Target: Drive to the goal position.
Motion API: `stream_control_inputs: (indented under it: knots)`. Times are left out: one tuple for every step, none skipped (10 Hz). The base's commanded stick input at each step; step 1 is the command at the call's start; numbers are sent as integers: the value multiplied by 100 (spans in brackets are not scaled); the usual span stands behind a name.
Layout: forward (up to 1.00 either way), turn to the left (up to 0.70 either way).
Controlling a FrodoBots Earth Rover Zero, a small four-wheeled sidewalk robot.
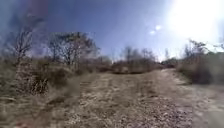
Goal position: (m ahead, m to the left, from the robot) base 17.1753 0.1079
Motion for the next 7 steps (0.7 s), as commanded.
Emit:
stream_control_inputs:
  knots:
    - [70,4]
    - [70,5]
    - [70,8]
    - [70,9]
    - [70,3]
    - [70,2]
    - [70,1]
